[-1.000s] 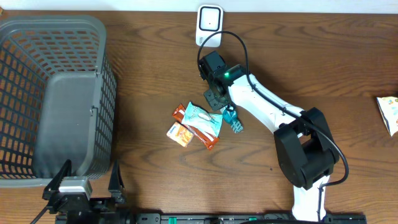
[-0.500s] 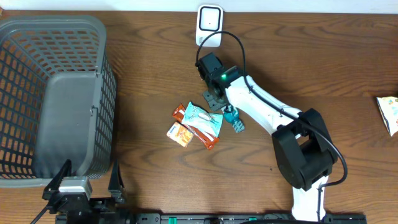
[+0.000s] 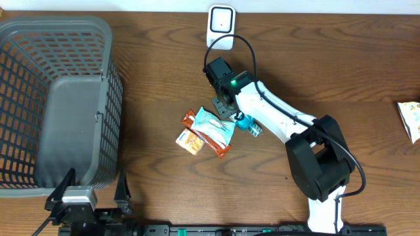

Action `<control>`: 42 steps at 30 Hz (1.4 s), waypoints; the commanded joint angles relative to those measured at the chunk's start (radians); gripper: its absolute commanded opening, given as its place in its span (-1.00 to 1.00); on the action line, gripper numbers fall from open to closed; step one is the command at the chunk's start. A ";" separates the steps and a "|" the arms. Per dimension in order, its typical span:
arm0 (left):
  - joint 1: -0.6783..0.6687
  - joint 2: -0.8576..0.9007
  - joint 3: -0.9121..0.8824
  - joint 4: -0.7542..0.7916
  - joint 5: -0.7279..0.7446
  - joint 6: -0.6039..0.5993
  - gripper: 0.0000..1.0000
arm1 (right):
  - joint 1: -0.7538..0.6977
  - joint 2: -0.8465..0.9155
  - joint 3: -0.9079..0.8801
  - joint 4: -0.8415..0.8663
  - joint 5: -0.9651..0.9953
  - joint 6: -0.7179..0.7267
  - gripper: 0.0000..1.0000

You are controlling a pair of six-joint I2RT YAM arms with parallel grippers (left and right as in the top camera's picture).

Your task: Scan the item barcode

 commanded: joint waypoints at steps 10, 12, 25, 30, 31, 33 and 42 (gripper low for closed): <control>0.006 -0.005 0.004 0.003 0.002 -0.005 0.96 | 0.022 -0.002 -0.055 0.044 -0.058 0.006 -0.24; 0.006 -0.005 0.004 0.003 0.002 -0.005 0.96 | 0.022 -0.002 -0.086 0.077 -0.060 0.006 -0.29; 0.006 -0.005 0.004 0.003 0.002 -0.005 0.96 | 0.029 -0.002 -0.106 0.128 -0.119 0.005 -0.98; 0.006 -0.005 0.004 0.003 0.002 -0.005 0.96 | 0.029 -0.002 -0.106 0.148 -0.215 0.004 -0.97; 0.006 -0.005 0.004 0.003 0.002 -0.005 0.96 | 0.029 0.000 -0.107 0.151 -0.221 0.004 -0.98; 0.006 -0.005 0.004 0.003 0.002 -0.005 0.96 | 0.029 0.002 -0.119 0.170 -0.222 0.004 -0.81; 0.006 -0.005 0.004 0.003 0.002 -0.005 0.96 | 0.029 0.009 -0.180 0.252 -0.222 0.004 -0.42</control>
